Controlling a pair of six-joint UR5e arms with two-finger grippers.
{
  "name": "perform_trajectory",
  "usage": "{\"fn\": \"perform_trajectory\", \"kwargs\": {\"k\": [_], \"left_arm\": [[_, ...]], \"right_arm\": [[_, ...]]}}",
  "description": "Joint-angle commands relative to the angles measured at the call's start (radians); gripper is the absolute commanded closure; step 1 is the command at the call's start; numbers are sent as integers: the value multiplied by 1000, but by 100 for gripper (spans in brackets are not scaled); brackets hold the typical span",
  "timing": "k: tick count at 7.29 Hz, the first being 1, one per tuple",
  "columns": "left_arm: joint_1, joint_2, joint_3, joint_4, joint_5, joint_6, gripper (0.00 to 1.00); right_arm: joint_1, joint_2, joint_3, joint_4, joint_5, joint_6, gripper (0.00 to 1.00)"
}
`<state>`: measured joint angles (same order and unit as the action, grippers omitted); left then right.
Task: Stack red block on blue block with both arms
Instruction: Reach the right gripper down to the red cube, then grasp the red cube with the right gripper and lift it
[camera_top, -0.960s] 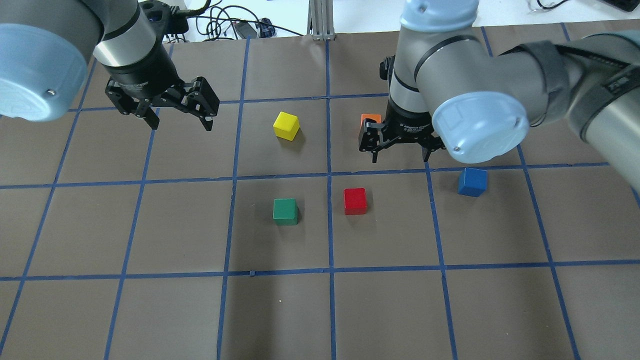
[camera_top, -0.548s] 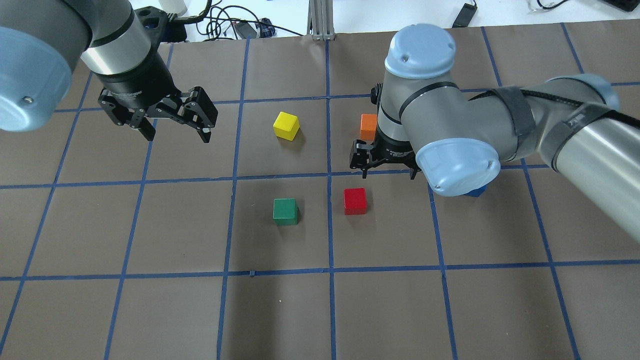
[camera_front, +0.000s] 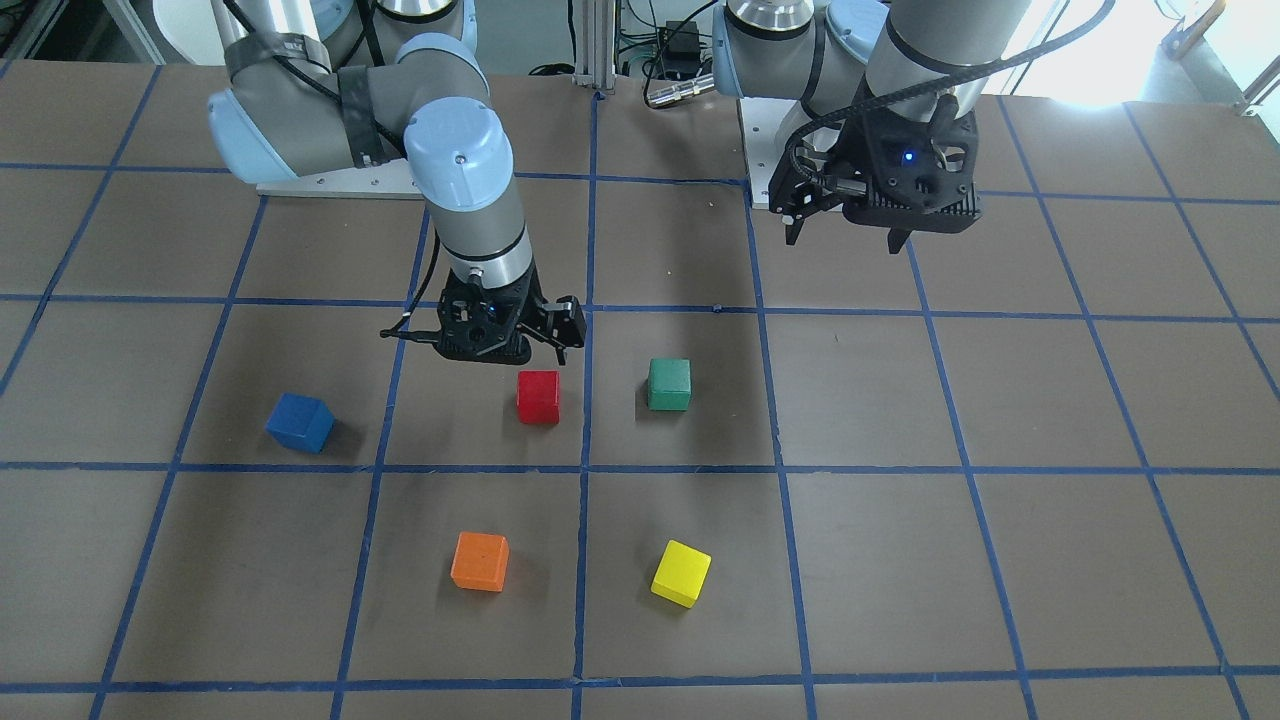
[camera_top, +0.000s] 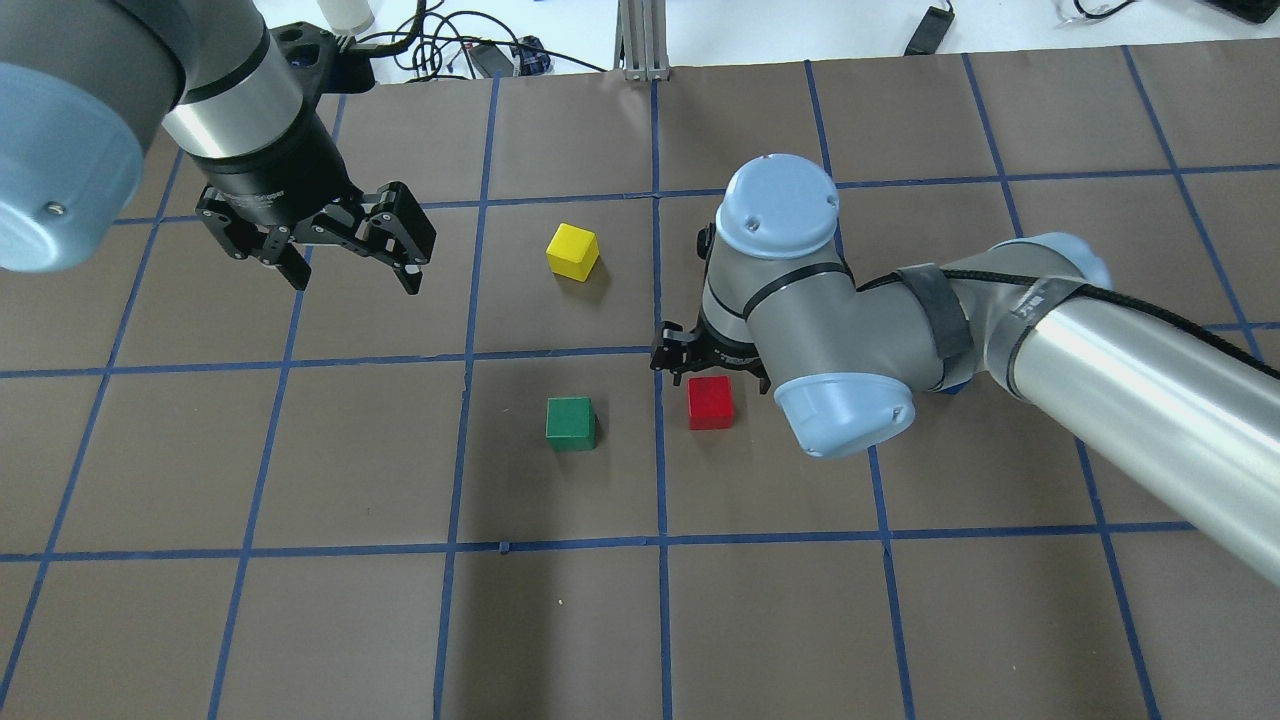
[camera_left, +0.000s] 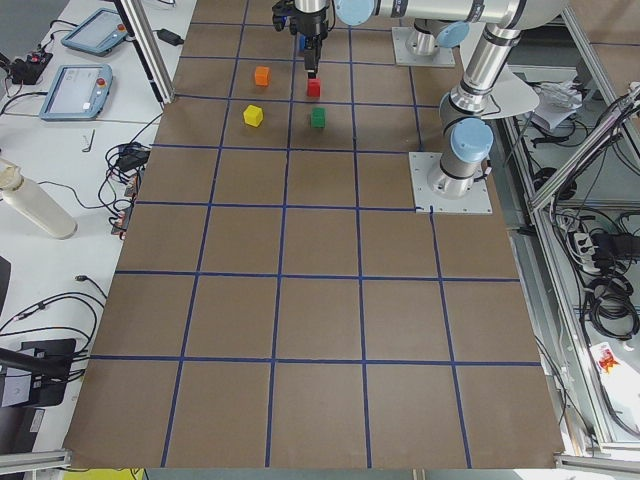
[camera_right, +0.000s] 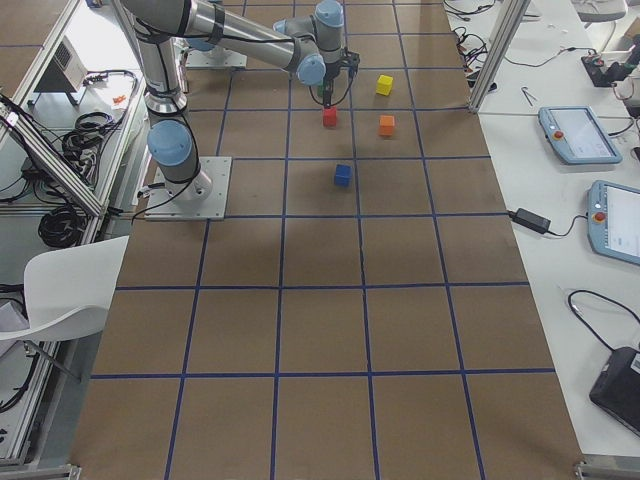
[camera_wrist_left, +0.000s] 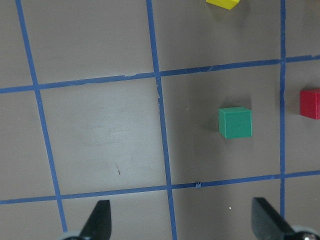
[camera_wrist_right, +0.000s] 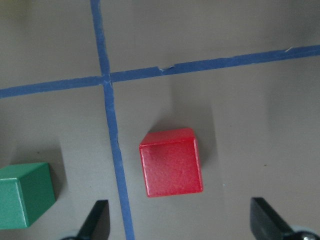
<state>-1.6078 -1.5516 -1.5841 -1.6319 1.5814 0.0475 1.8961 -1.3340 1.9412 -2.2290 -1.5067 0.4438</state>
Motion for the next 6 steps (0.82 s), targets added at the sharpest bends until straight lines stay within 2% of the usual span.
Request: {"fn": "perform_trajectory", "kwargs": {"k": [1,6], "left_arm": [[0,1,-2,0,0,0,0],[0,4,-13,1,6,0,0]], "right_arm": [[21,54,4,-43,-10,18,0],[23,131,5,-41,-98,1,0]]}}
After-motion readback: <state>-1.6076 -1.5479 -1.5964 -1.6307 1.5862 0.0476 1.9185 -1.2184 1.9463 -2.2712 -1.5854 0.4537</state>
